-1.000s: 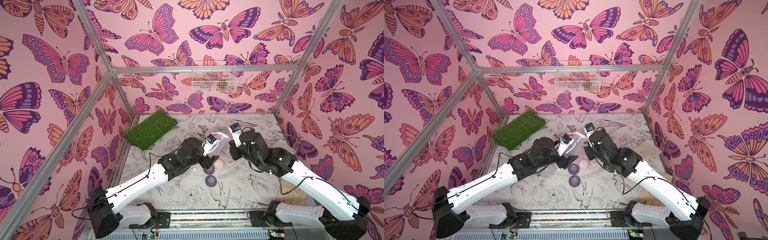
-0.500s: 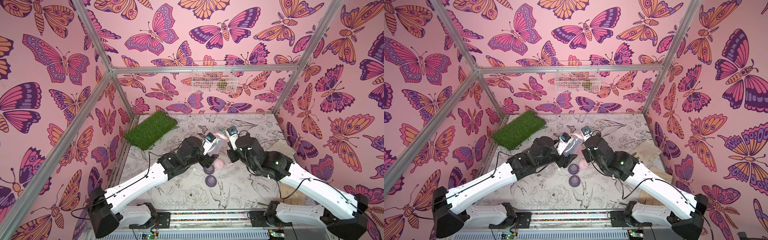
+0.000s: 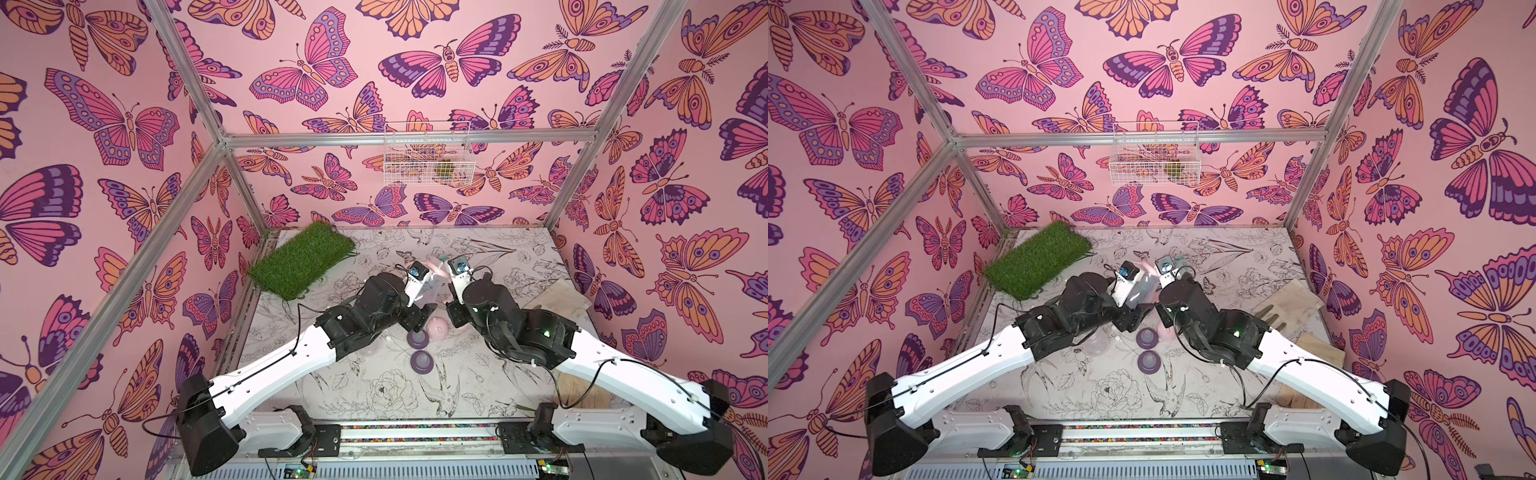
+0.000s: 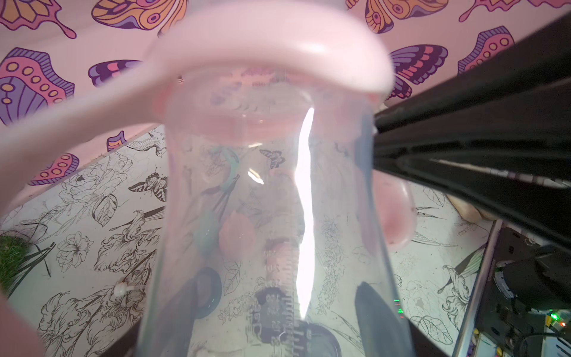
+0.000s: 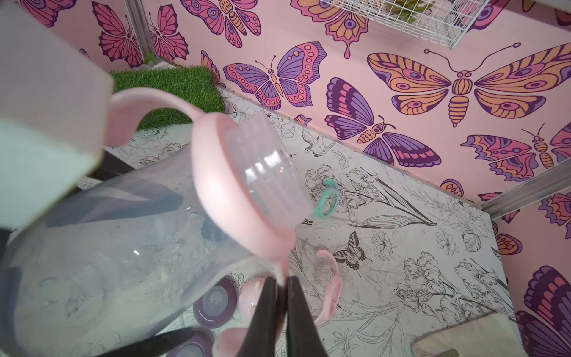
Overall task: Assemble the baby bottles
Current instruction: Put on the handle of the baby bottle.
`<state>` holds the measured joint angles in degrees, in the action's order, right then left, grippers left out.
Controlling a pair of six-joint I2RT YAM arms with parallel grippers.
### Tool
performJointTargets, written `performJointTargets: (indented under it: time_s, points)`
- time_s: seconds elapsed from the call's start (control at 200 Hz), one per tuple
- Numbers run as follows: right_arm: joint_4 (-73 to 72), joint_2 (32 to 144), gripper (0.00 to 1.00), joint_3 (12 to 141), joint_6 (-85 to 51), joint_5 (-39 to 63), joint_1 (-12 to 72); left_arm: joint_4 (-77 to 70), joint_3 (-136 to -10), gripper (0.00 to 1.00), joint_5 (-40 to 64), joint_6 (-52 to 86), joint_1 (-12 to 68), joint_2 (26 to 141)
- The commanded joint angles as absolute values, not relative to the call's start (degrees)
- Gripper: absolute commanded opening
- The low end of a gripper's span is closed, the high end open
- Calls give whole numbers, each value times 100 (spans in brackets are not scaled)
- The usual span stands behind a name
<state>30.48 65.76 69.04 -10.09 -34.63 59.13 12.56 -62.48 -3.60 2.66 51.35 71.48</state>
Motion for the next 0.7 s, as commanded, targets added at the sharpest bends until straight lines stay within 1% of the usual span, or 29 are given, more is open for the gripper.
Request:
performJointTargets:
  time_s: [0.0,0.23,0.371,0.466,0.576,0.601,0.631,0.696]
  points:
    - [3240,6670,0,6882,-973,-2626,6167,76,-6036,0,-749,361,5071,7055]
    - [3342,6674,0,7003,-982,-2229,6168,-657,-5581,0,-723,181,5062,6814]
    - [3475,6670,14,7112,-953,-2042,6169,-1116,-5267,0,-661,134,5054,6648]
    - [3513,6625,27,7178,-925,-1965,6163,-1466,-5041,0,-626,75,5041,6545]
    - [3540,6597,36,7263,-872,-1848,6163,-1704,-4888,0,-520,-3,4993,6504]
    - [3545,6598,40,7282,-862,-1839,6166,-1785,-4843,0,-475,-33,4985,6497]
    - [3559,6581,44,7312,-861,-1811,6169,-1932,-4767,0,-427,-77,4983,6487]
    - [3571,6542,50,7370,-844,-1745,6162,-2429,-4485,0,-332,-209,4959,6439]
